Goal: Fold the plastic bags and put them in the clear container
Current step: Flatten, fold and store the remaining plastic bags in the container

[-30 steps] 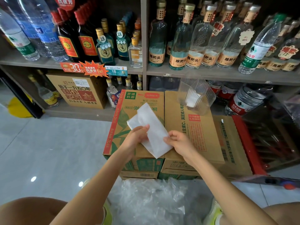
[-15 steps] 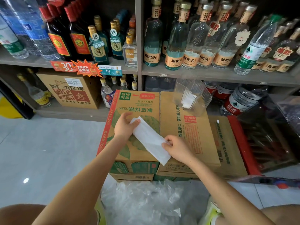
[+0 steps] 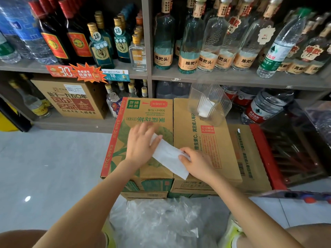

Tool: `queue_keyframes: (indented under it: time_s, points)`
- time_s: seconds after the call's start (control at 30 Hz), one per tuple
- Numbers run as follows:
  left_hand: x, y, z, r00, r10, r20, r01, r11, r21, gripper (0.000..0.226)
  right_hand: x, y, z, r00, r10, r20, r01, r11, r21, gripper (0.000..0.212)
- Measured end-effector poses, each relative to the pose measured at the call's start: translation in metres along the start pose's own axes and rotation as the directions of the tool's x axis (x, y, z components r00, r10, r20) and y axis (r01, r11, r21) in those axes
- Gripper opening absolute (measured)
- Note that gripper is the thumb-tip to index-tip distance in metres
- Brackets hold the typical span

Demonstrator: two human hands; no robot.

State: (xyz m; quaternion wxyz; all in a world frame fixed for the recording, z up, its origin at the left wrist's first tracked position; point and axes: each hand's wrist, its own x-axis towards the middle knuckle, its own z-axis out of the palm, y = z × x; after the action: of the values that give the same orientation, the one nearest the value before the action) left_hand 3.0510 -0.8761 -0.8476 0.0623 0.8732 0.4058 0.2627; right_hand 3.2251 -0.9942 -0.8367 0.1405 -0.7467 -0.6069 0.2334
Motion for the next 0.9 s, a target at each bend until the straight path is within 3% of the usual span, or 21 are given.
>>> queue_keyframes:
  time_s: [0.07, 0.1, 0.23, 0.27, 0.33, 0.43, 0.57, 0.63, 0.7, 0.77, 0.9]
  points:
    - [-0.008, 0.006, 0.003, 0.968, 0.212, 0.136, -0.213, 0.977, -0.006, 0.047, 0.002, 0.003, -0.003, 1.000, -0.013, 0.023, 0.013, 1.000, 0.003, 0.031]
    - [-0.012, 0.011, 0.004, 0.942, 0.233, 0.240, -0.236, 0.972, -0.016, 0.053, 0.003, 0.004, -0.005, 0.999, -0.027, 0.033, 0.027, 1.000, 0.004, 0.029]
    - [-0.023, 0.021, 0.014, 0.873, 0.054, 0.484, -0.096, 0.994, 0.061, 0.095, 0.010, 0.011, -0.012, 0.995, -0.067, 0.073, 0.070, 0.997, -0.038, 0.028]
    - [-0.024, 0.023, 0.017, 0.867, 0.016, 0.499, -0.074, 0.993, 0.096, 0.100, 0.011, 0.013, -0.013, 0.995, -0.079, 0.054, 0.083, 0.993, -0.083, 0.029]
    - [-0.025, 0.028, 0.020, 0.867, -0.037, 0.497, -0.041, 0.989, 0.145, 0.101, 0.011, 0.015, -0.010, 0.980, -0.161, -0.115, 0.129, 0.961, -0.246, 0.035]
    - [-0.024, 0.036, 0.023, 0.873, -0.102, 0.478, 0.016, 0.983, 0.180, 0.086, 0.004, 0.008, 0.003, 0.944, -0.212, -0.254, 0.126, 0.940, -0.318, 0.048]
    - [-0.020, 0.041, 0.023, 0.873, -0.161, 0.460, 0.092, 0.981, 0.168, 0.083, -0.003, 0.009, 0.023, 0.988, -0.141, -0.061, 0.114, 0.939, -0.325, 0.078]
    - [-0.019, 0.043, 0.017, 0.916, -0.118, 0.384, 0.051, 0.982, 0.179, 0.072, -0.002, 0.014, 0.027, 0.992, -0.118, -0.043, 0.096, 0.935, -0.342, 0.085]
    - [-0.022, 0.046, 0.017, 0.936, 0.043, 0.351, -0.121, 0.972, 0.202, 0.057, -0.002, 0.014, 0.029, 0.992, -0.116, -0.054, 0.090, 0.934, -0.346, 0.084]
    - [-0.027, 0.044, 0.021, 0.903, 0.147, 0.404, -0.242, 0.951, 0.194, 0.055, -0.002, 0.012, 0.029, 0.990, -0.123, -0.066, 0.094, 0.937, -0.338, 0.076]
    - [-0.027, 0.032, 0.027, 0.869, 0.113, 0.481, -0.194, 0.973, 0.122, 0.061, -0.002, 0.013, 0.031, 0.989, -0.127, -0.076, 0.091, 0.928, -0.360, 0.073]
